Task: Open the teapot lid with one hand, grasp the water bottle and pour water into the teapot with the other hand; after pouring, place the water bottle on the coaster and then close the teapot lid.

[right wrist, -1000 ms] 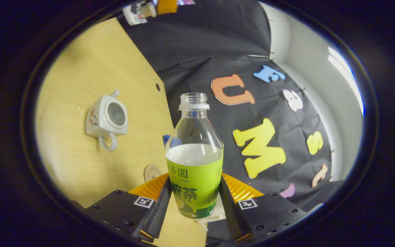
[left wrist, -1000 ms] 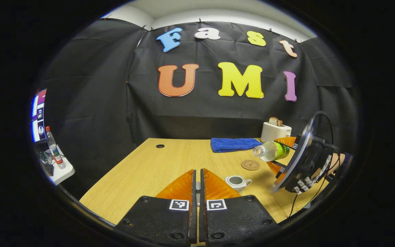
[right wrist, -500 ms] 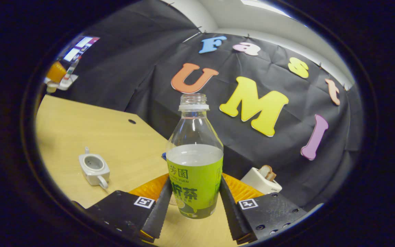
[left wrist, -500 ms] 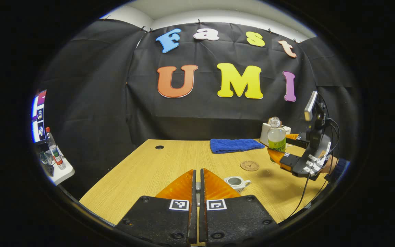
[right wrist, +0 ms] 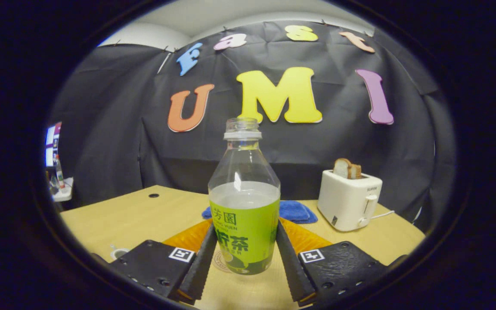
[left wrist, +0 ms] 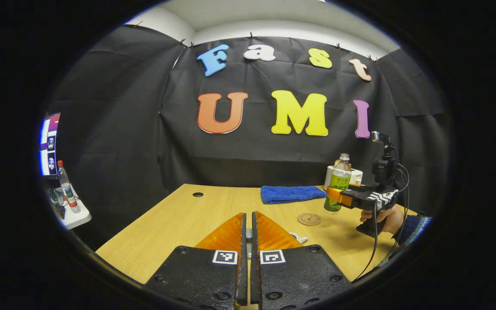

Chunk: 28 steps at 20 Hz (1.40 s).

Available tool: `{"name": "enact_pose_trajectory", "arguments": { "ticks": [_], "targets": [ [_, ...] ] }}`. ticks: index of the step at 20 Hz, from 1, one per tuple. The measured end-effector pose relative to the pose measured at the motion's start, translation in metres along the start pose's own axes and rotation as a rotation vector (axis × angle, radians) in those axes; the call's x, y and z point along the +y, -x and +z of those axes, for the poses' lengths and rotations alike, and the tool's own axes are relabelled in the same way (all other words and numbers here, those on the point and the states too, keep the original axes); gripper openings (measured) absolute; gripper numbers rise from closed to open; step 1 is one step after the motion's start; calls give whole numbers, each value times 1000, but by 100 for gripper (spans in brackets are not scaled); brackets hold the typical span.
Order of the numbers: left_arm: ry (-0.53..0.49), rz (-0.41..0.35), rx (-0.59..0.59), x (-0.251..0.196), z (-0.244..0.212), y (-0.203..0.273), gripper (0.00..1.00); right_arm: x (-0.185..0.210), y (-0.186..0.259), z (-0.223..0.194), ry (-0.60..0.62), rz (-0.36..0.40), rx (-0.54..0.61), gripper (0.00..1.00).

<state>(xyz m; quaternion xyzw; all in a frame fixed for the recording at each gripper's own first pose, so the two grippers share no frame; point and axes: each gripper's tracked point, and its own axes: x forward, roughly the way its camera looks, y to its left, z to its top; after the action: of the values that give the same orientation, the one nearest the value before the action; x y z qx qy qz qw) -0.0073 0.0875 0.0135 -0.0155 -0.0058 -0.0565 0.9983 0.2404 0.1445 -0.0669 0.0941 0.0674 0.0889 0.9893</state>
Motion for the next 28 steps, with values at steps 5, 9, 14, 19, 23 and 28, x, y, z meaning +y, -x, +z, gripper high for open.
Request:
{"name": "enact_pose_trajectory", "arguments": {
  "ticks": [5,9,14,19,23,28],
  "targets": [
    [-15,0,19,-3,-8,-6,5,4,-37,-18,-44,-53,-5,75],
    [-12,16,48,-2,-18,-13,5,17,-54,-42,-61,-44,30,74],
    [-29,23,64,-4,-24,-18,5,26,-56,-50,-27,-29,24,75],
    [-39,9,67,-22,-28,-23,5,30,-41,-40,5,-16,10,96],
    [-91,14,75,-32,-32,-25,5,10,0,-29,19,-48,-18,95],
    [-98,11,62,-46,-30,-26,5,-24,65,-18,67,-65,-38,96]
  ]
}}
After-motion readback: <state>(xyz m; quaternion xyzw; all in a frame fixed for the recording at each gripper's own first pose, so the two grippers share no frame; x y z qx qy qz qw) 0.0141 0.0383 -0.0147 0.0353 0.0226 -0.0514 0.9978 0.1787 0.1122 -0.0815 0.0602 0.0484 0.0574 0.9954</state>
